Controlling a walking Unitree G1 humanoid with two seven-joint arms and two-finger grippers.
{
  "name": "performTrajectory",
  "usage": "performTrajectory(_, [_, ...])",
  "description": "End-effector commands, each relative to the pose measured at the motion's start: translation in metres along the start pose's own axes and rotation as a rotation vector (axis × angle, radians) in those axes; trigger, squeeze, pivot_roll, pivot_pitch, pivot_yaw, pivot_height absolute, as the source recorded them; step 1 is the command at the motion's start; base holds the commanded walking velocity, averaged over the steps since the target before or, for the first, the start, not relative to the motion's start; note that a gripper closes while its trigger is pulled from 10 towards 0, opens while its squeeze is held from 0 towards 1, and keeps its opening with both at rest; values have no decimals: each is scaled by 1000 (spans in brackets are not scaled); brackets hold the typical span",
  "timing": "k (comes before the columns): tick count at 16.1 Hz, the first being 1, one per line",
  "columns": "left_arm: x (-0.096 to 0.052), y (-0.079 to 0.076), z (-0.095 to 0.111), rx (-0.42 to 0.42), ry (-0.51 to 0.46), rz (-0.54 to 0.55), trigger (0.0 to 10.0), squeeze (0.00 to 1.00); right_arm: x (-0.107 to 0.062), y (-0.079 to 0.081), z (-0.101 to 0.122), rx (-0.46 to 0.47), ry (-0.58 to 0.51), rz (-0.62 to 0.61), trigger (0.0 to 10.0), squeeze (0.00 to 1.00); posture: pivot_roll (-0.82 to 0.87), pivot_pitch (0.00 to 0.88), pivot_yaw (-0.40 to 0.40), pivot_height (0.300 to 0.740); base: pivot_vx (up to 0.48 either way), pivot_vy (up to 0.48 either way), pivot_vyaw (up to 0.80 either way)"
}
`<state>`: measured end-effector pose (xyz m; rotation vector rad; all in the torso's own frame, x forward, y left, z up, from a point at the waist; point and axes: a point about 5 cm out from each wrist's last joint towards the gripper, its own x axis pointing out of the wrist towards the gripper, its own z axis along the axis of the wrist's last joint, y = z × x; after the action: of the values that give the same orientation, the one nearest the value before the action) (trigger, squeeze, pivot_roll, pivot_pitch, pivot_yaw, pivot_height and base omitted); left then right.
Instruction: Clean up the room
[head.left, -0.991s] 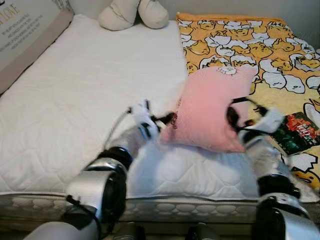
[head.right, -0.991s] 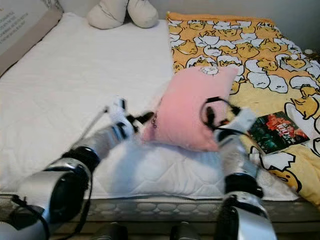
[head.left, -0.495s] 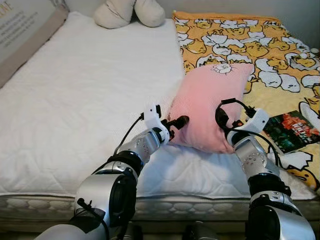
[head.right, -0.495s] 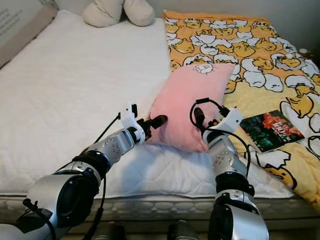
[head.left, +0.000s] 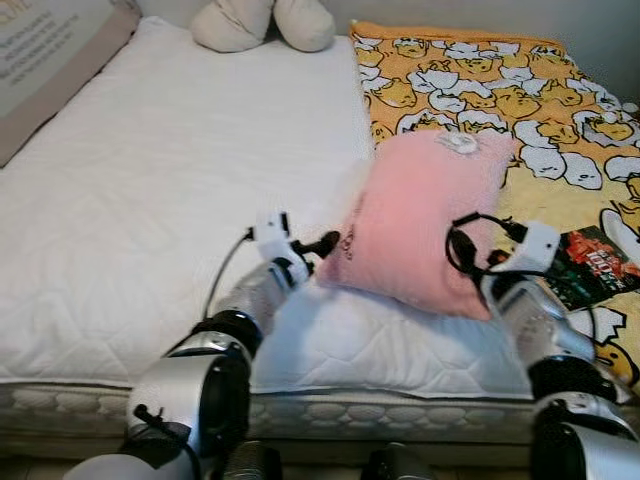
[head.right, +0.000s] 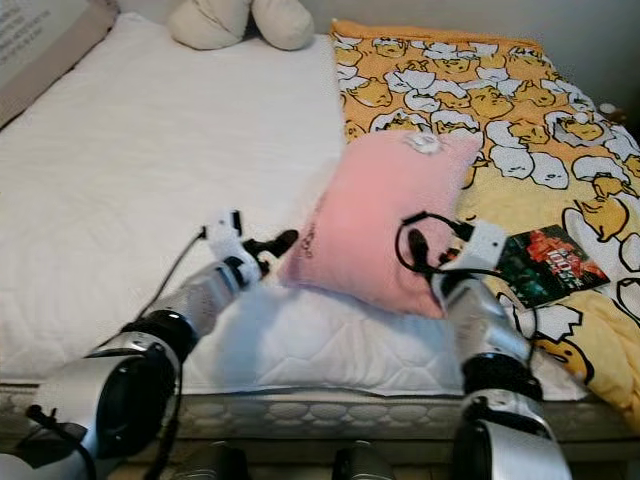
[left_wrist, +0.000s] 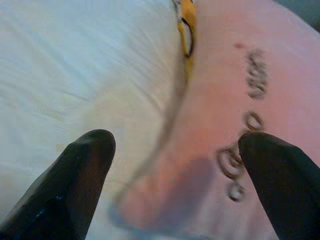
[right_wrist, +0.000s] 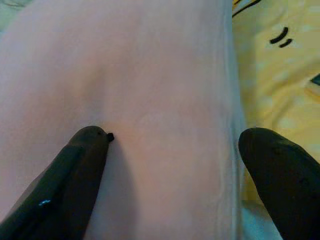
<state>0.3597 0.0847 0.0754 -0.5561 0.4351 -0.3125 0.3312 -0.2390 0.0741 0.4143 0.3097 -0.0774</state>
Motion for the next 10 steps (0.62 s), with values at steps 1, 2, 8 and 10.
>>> performTrajectory(1, [1,-2,-4,0,15,0,10000,0,-3,-11,-8,-27,45,-22,10000,0,-103,0,-32,695,0,0,0])
performTrajectory(2, [1,-3,-4,-17,14,-5,10000,0,-4,-14,-8,-26,51,-29,10000,0,-103,0,-32,695,0,0,0])
performTrajectory(8, [8,-29,-16,-55,56,-104,10000,0,-2,-12,-16,102,83,2,10000,0,-111,0,-20,695,0,0,0])
performTrajectory(10, [9,-37,-18,-19,66,-141,10000,0,2,7,-23,145,104,78,10000,0,-110,0,-17,695,0,0,0])
